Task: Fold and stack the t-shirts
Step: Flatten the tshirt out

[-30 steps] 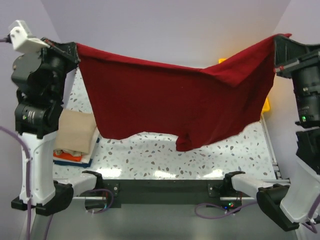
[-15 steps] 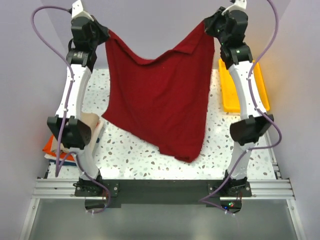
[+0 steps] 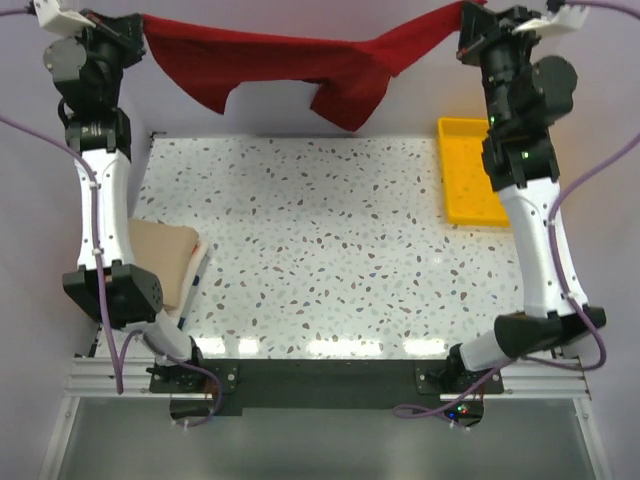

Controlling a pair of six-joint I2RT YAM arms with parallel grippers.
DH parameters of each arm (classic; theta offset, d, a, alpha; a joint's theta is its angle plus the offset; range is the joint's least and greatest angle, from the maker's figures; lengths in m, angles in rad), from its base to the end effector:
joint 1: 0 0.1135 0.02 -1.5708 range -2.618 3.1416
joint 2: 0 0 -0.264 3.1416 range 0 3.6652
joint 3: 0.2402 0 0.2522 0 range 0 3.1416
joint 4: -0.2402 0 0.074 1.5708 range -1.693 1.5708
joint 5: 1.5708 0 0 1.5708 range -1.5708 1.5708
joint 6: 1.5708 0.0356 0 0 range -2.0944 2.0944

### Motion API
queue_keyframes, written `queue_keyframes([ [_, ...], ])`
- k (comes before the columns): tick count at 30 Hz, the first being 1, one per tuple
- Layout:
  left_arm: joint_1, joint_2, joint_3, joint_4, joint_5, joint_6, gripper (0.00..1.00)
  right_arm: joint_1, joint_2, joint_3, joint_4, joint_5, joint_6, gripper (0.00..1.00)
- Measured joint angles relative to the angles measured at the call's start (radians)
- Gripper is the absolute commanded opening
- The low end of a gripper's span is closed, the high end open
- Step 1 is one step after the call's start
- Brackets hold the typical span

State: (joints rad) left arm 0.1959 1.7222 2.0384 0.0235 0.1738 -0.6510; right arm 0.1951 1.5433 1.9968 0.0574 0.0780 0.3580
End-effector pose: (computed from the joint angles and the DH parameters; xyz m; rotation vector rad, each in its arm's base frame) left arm 0.3708 0.0673 0.5440 -0.3710 1.1957 -0.5018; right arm 0.2970 0.0559 0.5922 0.1581 1.0604 0.4584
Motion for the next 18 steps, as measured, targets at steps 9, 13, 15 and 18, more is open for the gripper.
queue_keyframes([
  [9, -0.007, -0.258, -0.747, 0.116, 0.061, -0.078, 0.0, 0.0, -0.342, -0.713, 0.004, 0.043, 0.116, 0.0],
  [13, -0.008, -0.29, -1.006, 0.083, 0.075, -0.107, 0.0, 0.0, -0.456, -1.027, -0.132, 0.069, 0.187, 0.0],
  [15, -0.008, -0.315, -1.105, 0.049, 0.077, -0.114, 0.0, 0.0, -0.525, -1.141, -0.209, 0.085, 0.213, 0.0],
  [18, -0.01, -0.368, -1.218, 0.007, 0.076, -0.115, 0.0, 0.0, -0.649, -1.294, -0.29, 0.084, 0.257, 0.0],
])
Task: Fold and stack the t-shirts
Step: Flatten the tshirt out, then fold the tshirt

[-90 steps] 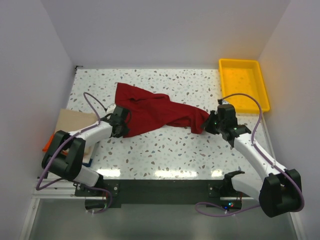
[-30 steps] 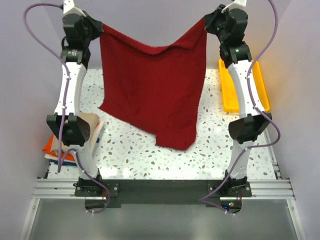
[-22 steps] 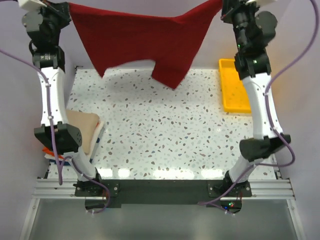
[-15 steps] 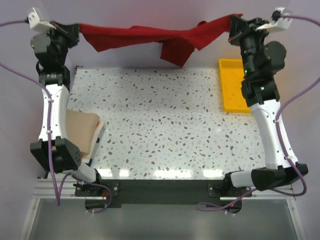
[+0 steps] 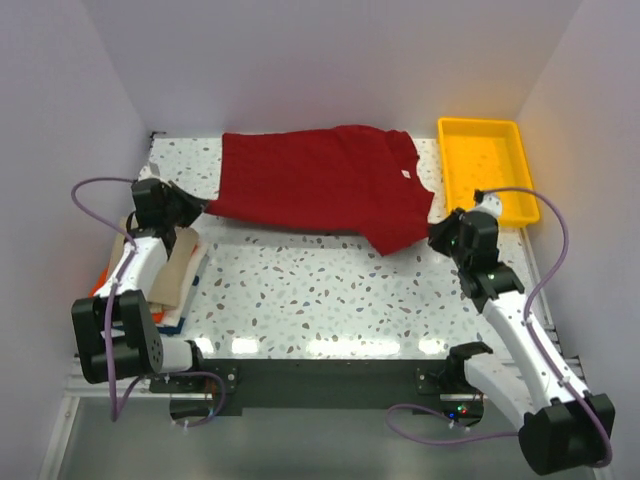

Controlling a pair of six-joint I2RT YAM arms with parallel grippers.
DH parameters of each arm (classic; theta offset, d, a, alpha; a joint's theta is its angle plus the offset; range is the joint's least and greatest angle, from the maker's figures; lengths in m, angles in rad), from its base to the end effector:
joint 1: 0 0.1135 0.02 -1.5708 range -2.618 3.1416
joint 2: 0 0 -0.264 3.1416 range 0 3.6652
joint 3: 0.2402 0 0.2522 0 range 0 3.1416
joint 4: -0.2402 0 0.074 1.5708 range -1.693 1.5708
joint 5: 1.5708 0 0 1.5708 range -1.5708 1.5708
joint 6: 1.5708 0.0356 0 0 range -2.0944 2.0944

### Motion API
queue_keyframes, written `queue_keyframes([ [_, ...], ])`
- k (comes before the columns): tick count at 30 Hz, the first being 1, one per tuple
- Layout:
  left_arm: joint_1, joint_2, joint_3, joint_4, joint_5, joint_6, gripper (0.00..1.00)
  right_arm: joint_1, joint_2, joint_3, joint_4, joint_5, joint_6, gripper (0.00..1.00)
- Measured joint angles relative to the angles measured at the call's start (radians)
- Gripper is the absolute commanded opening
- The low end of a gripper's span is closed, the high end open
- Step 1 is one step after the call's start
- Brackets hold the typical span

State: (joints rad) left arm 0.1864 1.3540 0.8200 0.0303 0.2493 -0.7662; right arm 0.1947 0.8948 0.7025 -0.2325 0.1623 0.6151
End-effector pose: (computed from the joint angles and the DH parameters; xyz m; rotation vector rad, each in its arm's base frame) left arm 0.2961 0.0469 0.2459 -0.8284 1.9463 -0.6095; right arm 0.2034 0.0342 0.2865 0.5212 1.9388 0.3597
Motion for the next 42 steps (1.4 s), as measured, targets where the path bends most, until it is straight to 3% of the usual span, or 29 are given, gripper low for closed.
queue_keyframes([
  [10, -0.006, -0.139, -0.212, -0.134, -0.071, 0.035, 0.0, 0.0, -0.186, -0.325, -0.175, -0.126, 0.149, 0.0],
  [16, -0.009, -0.203, -0.268, -0.175, -0.119, 0.045, 0.0, 0.0, -0.36, -0.351, -0.268, -0.157, 0.197, 0.0],
  [19, -0.018, -0.182, -0.26, -0.177, -0.124, 0.043, 0.0, 0.0, -0.362, -0.314, -0.273, -0.156, 0.189, 0.0],
  [33, -0.095, 0.201, 0.103, -0.174, -0.161, -0.01, 0.0, 0.0, 0.411, 0.2, -0.106, -0.119, 0.076, 0.0],
  [42, -0.095, 0.337, 0.192, -0.195, -0.179, -0.028, 0.0, 0.0, 0.694, 0.456, -0.087, -0.1, 0.037, 0.0],
])
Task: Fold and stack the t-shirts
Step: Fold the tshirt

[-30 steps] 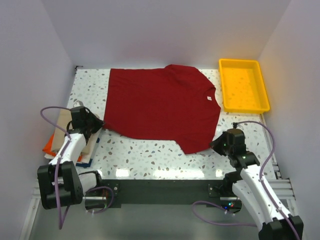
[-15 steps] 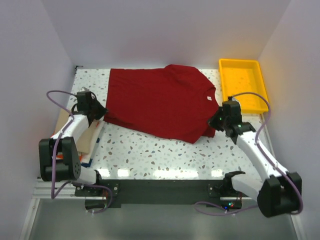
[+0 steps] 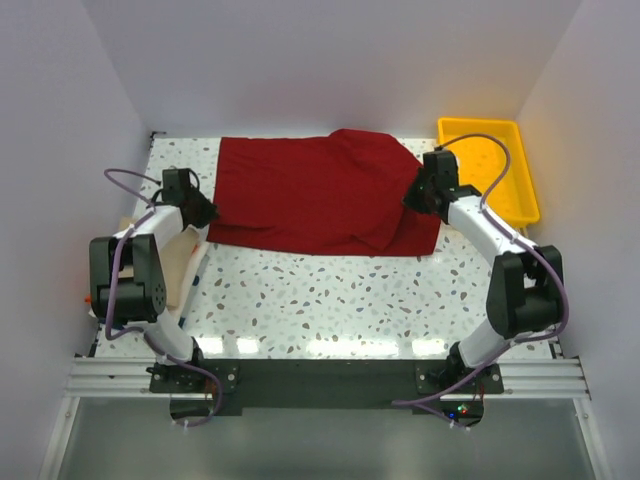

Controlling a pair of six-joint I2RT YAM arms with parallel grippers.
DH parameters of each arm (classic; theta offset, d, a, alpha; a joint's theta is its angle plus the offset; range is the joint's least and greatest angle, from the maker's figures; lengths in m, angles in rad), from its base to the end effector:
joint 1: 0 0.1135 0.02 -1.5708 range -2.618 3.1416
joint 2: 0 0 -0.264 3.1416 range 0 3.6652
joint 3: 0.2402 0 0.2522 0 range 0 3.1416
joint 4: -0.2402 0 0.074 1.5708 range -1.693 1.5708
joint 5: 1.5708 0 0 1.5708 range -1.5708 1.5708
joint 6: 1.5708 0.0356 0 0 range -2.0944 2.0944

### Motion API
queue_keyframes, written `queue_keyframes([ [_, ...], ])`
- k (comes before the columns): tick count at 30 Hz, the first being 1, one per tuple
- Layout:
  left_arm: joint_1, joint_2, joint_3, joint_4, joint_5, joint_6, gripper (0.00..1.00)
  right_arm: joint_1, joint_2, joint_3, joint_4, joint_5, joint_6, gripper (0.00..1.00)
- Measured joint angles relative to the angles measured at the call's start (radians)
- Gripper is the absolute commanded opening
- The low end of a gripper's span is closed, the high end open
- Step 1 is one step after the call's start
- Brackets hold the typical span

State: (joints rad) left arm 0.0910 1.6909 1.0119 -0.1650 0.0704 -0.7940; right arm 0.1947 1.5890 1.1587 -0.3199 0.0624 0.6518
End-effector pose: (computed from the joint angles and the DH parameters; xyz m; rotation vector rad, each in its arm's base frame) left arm 0.3515 0.0296 0.1866 -1.0205 2.2304 -0.4022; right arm 0.3464 0.0660 0.2551 0.5625 2.2775 0.3523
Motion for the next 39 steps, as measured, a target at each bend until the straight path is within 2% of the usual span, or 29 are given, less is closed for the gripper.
queue_keyframes([
  [5, 0.008, 0.0, 0.012, -0.023, -0.009, 0.0, 0.0, -0.011, 0.059, 0.046, -0.002, 0.004, -0.009, 0.0],
  [39, 0.048, 0.101, 0.098, -0.023, 0.019, -0.031, 0.0, -0.11, 0.157, 0.163, -0.001, -0.028, -0.009, 0.0],
])
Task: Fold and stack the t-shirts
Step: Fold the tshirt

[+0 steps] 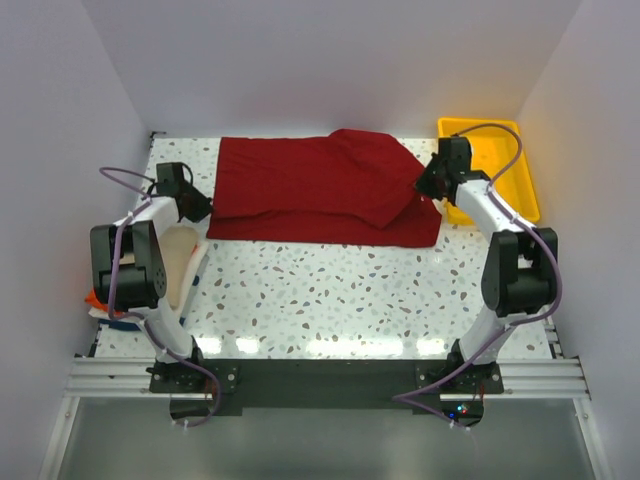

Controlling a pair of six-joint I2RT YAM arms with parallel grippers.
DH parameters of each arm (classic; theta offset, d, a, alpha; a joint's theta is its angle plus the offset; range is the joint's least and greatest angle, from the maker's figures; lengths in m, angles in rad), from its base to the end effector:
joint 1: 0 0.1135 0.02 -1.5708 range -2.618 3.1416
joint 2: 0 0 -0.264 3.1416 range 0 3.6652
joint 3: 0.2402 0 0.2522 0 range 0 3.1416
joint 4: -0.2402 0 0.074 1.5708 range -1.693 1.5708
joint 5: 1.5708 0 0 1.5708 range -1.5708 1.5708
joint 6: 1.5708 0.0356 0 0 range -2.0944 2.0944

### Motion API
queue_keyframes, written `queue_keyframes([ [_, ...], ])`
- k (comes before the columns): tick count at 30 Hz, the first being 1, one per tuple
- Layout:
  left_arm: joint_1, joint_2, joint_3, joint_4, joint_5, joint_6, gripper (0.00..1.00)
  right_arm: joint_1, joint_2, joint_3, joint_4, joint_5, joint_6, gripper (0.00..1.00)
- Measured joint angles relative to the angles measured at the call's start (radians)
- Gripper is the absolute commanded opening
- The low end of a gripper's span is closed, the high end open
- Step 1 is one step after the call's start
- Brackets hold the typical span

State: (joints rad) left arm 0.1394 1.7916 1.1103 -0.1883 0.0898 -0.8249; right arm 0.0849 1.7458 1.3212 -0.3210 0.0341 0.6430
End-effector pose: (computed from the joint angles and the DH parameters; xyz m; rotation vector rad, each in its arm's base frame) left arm 0.3733 0.0491 0.1798 -1.1135 2.2156 -0.4097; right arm 0.3931 0.0322 0.2529 0.6610 2.2434 0.3271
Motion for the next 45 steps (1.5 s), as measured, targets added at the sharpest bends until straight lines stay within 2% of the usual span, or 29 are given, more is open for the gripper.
queue_keyframes([
  [21, 0.003, 0.043, 0.029, 0.008, 0.015, -0.003, 0.0, 0.0, 0.148, 0.175, -0.01, -0.058, -0.031, 0.0],
  [45, 0.032, 0.044, 0.029, 0.024, 0.042, -0.004, 0.0, -0.026, 0.166, 0.186, -0.025, -0.075, -0.05, 0.0],
])
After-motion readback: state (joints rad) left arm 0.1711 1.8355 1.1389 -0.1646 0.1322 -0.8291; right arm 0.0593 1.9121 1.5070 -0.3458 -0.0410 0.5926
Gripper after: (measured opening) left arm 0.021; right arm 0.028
